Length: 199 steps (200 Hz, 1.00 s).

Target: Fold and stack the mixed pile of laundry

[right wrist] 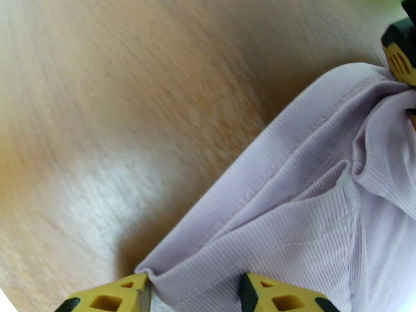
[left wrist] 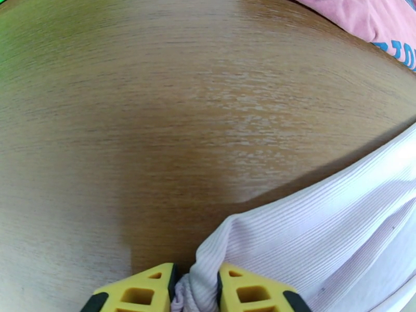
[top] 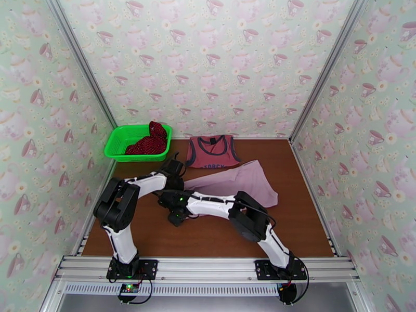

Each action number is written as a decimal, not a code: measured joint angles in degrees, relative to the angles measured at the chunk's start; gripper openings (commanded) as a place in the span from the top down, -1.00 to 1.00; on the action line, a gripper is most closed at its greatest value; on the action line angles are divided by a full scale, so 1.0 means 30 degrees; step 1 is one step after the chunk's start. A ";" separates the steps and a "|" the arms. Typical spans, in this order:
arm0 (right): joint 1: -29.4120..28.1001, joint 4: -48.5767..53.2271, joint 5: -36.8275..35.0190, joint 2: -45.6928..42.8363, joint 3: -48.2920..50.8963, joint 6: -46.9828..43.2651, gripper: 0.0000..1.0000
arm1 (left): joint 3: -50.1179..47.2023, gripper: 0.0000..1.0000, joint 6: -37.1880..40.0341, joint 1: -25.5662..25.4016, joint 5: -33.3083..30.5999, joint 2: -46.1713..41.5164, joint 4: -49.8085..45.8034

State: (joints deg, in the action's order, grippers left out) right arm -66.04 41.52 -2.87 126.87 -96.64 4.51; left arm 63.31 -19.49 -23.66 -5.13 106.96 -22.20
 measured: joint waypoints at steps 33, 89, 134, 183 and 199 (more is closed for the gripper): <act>-0.0022 0.0095 0.0087 0.0015 -0.0029 0.0510 0.27 | -0.0109 0.92 0.0022 0.0000 0.0160 -0.0051 0.0233; -0.0670 0.0270 -0.0393 0.0087 -0.0182 0.1166 1.00 | -0.1523 1.00 -0.0641 0.0080 0.0729 -0.0867 0.1676; -0.1603 -0.0852 0.0780 0.0087 -0.0117 0.1392 1.00 | -0.3541 1.00 -0.1683 0.0095 0.0933 -0.2951 0.0721; -0.1821 -0.3177 -0.0896 -0.2863 0.3541 0.2499 1.00 | -0.2346 1.00 -0.1654 -0.1166 0.1501 -0.4707 -0.2667; -0.1792 -0.3825 -0.2149 -0.4962 0.5231 0.3067 1.00 | -0.0648 1.00 -0.1472 -0.1792 0.1800 -0.4707 -0.3417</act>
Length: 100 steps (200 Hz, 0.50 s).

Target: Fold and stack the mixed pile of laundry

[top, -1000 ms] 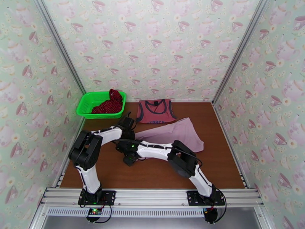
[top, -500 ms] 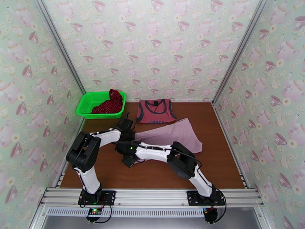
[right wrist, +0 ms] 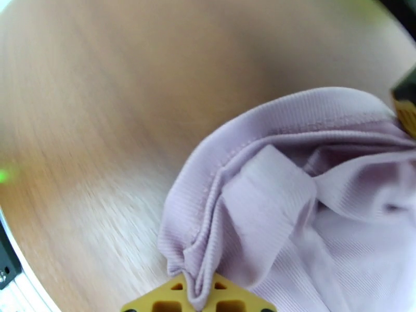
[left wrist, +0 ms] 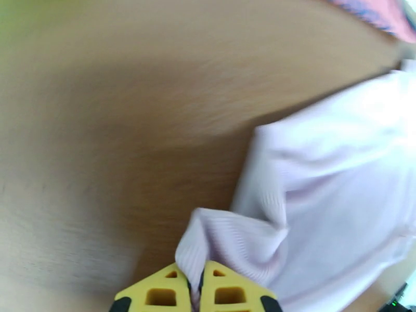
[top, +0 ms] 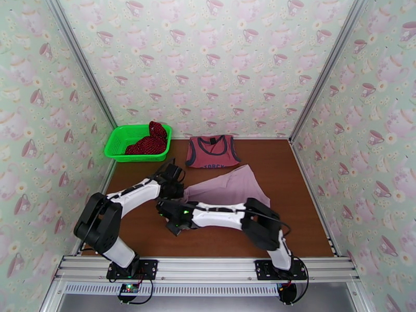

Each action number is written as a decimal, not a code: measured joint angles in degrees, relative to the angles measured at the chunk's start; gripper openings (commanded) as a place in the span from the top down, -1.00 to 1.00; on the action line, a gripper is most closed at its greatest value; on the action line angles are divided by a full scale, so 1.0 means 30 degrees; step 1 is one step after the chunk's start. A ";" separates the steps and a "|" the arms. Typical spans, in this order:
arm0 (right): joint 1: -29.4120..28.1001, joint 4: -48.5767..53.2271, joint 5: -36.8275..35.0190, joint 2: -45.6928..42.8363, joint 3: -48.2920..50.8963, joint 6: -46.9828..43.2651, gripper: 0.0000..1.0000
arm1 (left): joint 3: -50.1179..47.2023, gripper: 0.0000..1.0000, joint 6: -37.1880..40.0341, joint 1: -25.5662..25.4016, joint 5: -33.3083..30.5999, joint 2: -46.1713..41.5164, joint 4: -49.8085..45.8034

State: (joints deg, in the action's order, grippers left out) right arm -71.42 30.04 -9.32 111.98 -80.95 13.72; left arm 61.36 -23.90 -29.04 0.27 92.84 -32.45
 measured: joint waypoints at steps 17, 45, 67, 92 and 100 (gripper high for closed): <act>0.0131 -0.0393 -0.1260 -0.2244 0.1632 0.0619 1.00 | 0.2120 1.00 0.0189 -0.0765 0.0342 0.0131 -0.0707; 0.0670 -0.0678 -0.3140 -0.5362 0.4284 0.1712 1.00 | 0.5901 1.00 0.0525 -0.2040 0.0765 0.1909 -0.1370; 0.1421 -0.0699 -0.4248 -0.7198 0.6703 0.2732 1.00 | 0.8816 1.00 0.0663 -0.2878 0.0991 0.4401 -0.2098; 0.2390 -0.0561 -0.5209 -0.8750 0.9267 0.3752 1.00 | 1.2101 1.00 0.0685 -0.3585 0.1107 0.7490 -0.3155; 0.2630 -0.0474 -0.5493 -0.9165 0.9879 0.3963 1.00 | 1.3165 1.00 0.0685 -0.3781 0.1107 0.8480 -0.3563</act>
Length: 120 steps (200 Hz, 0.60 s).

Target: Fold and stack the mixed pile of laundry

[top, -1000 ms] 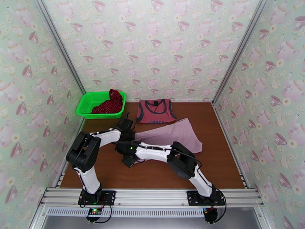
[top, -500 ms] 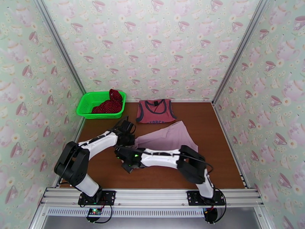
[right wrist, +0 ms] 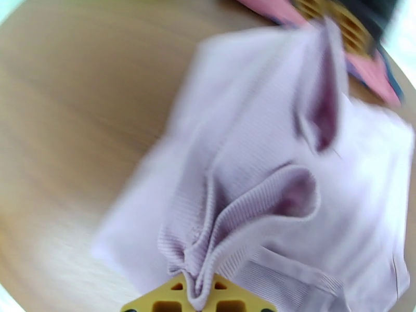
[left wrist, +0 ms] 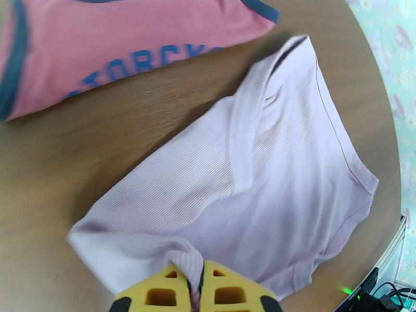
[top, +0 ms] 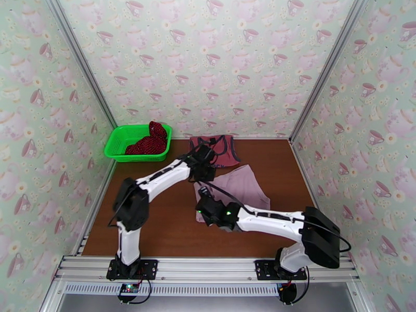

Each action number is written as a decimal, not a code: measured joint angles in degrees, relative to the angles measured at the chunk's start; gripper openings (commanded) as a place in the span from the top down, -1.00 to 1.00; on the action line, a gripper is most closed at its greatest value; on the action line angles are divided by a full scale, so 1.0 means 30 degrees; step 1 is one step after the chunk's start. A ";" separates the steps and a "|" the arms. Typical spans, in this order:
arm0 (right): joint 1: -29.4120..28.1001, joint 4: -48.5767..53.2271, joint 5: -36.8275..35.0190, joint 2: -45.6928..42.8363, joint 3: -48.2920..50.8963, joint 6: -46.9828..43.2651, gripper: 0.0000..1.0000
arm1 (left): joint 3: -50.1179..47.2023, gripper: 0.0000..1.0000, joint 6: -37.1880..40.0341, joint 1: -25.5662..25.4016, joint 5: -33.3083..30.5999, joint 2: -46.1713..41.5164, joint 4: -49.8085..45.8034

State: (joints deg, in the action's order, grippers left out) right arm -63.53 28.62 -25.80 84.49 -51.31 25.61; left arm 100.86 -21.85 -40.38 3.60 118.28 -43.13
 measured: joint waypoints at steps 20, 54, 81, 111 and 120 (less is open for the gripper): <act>0.0641 0.0036 -0.0437 -0.0984 0.1333 0.0488 1.00 | 0.2135 1.00 0.0000 -0.0379 -0.0058 0.1996 -0.0874; 0.1923 -0.0619 -0.0525 -0.1654 0.2987 0.0780 1.00 | 0.4947 1.00 0.0015 -0.0736 -0.0554 0.4503 -0.2368; 0.2361 -0.1086 -0.0466 -0.1370 0.3315 0.0896 0.51 | 0.5901 0.28 0.0248 -0.0729 -0.0918 0.5581 -0.3104; 0.2361 -0.0860 -0.0546 -0.0925 0.3228 0.0940 0.34 | 0.6870 -0.58 0.0408 -0.0736 -0.1137 0.6149 -0.3738; 0.2361 -0.0481 -0.0736 -0.1027 0.3089 0.1027 0.30 | 0.7322 -0.75 0.0612 -0.0736 -0.1173 0.6186 -0.3869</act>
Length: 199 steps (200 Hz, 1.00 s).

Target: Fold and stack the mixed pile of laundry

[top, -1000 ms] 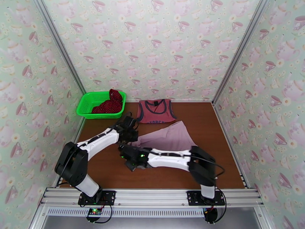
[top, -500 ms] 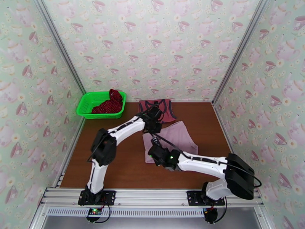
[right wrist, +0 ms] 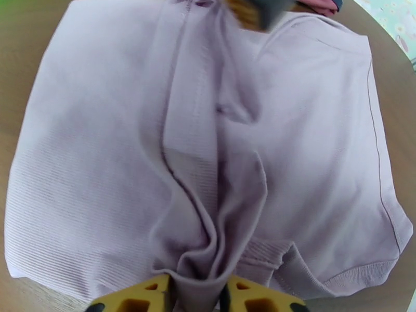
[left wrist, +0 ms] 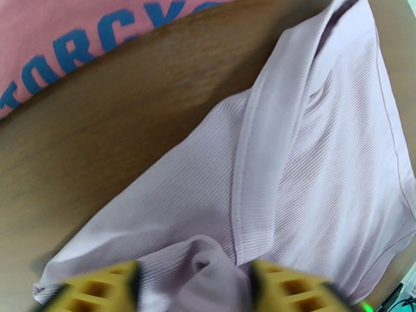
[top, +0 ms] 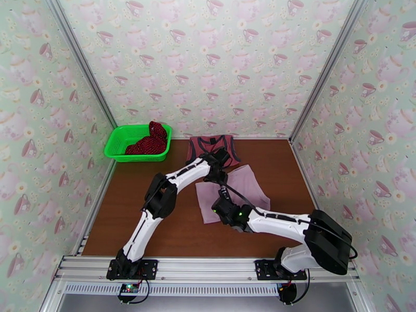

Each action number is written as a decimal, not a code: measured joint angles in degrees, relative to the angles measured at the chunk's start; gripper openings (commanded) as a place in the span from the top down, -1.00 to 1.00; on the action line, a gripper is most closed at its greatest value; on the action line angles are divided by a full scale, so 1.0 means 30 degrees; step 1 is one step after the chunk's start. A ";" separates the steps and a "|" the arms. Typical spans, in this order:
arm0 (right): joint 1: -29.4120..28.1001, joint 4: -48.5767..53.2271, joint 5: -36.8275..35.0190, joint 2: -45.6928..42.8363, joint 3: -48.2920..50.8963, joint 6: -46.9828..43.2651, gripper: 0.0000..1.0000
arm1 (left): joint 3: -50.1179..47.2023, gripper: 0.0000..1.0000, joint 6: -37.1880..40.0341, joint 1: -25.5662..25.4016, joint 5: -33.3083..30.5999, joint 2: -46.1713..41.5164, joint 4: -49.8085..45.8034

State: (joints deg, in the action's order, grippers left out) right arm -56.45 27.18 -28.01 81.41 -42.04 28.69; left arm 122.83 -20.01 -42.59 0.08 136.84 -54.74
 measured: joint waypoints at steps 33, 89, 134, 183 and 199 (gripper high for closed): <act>0.0007 0.1814 -0.1086 -0.2011 -0.0423 0.0437 0.17 | 0.2178 -0.99 0.0503 -0.0109 -0.0415 -0.0109 0.0204; 0.0933 0.2484 -0.0765 -0.5355 -0.0525 0.0350 0.90 | -0.2878 1.00 0.0882 -0.0197 -0.2222 -0.4430 0.1574; 0.1253 -0.0831 0.3716 -0.1821 -0.0860 -0.0087 1.00 | -1.0047 1.00 -0.0532 0.0670 -0.2783 -0.7060 0.3577; 0.1384 -0.3351 0.6025 0.4080 -0.3293 0.0415 1.00 | -1.3486 1.00 -0.2586 0.1435 -0.2827 -0.6805 0.5719; 0.1865 -0.3767 0.5967 0.5136 -0.3512 0.0517 1.00 | -1.3857 1.00 -0.2987 0.1362 -0.2834 -0.6732 0.6557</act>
State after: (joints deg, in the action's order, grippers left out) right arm -50.85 15.88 -10.11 96.82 -52.58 30.24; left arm 81.25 -28.97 -38.50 -8.43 116.64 -35.07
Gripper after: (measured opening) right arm 0.049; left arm 0.049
